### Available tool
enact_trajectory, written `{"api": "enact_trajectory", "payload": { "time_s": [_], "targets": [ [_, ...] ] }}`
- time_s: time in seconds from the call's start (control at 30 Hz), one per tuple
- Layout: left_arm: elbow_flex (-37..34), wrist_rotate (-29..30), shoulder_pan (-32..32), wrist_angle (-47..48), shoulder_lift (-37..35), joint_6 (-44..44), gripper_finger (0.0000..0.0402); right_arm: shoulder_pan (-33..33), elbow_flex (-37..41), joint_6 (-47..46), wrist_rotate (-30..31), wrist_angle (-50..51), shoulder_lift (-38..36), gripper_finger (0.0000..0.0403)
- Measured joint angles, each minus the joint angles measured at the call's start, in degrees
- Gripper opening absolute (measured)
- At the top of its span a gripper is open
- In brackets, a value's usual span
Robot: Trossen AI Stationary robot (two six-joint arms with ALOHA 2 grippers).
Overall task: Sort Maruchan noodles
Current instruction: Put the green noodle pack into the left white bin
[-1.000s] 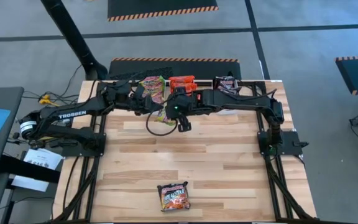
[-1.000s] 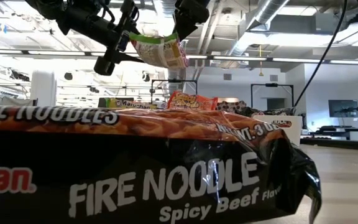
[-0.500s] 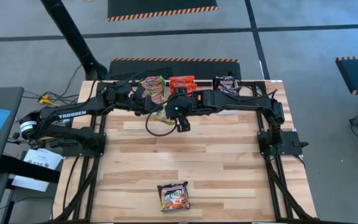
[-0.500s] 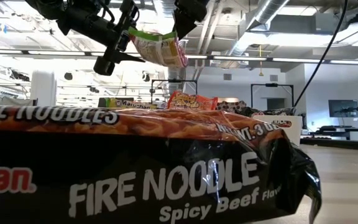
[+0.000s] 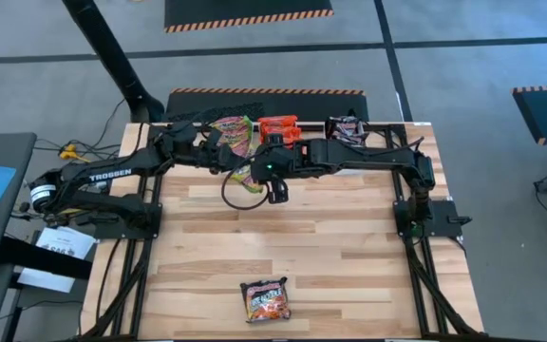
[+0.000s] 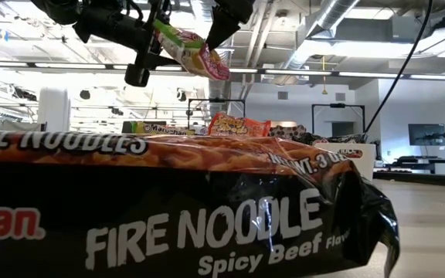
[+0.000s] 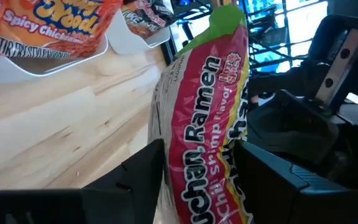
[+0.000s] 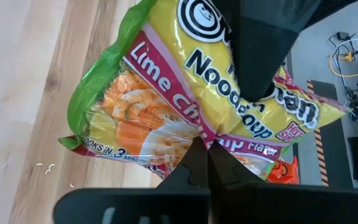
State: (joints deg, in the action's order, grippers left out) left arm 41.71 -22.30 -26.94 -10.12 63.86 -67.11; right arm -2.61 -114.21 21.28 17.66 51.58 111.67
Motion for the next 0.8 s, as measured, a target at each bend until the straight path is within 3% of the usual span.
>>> {"api": "enact_trajectory", "payload": {
  "time_s": [0.33,0.53,0.8],
  "targets": [
    [-0.02,-1.27,-0.04,0.23,-0.02,3.8,0.01,0.0,0.02,0.05,-0.34,-0.88,-0.08,0.0001],
    [-0.02,-1.27,-0.04,0.15,0.0,4.35,0.01,0.0,0.02,-0.04,0.69,-1.01,-0.08,0.0019],
    [-0.02,-1.01,0.0,0.14,0.0,7.42,0.01,0.0,0.02,-0.22,1.71,-0.19,-0.08,0.0092]
  ]
}}
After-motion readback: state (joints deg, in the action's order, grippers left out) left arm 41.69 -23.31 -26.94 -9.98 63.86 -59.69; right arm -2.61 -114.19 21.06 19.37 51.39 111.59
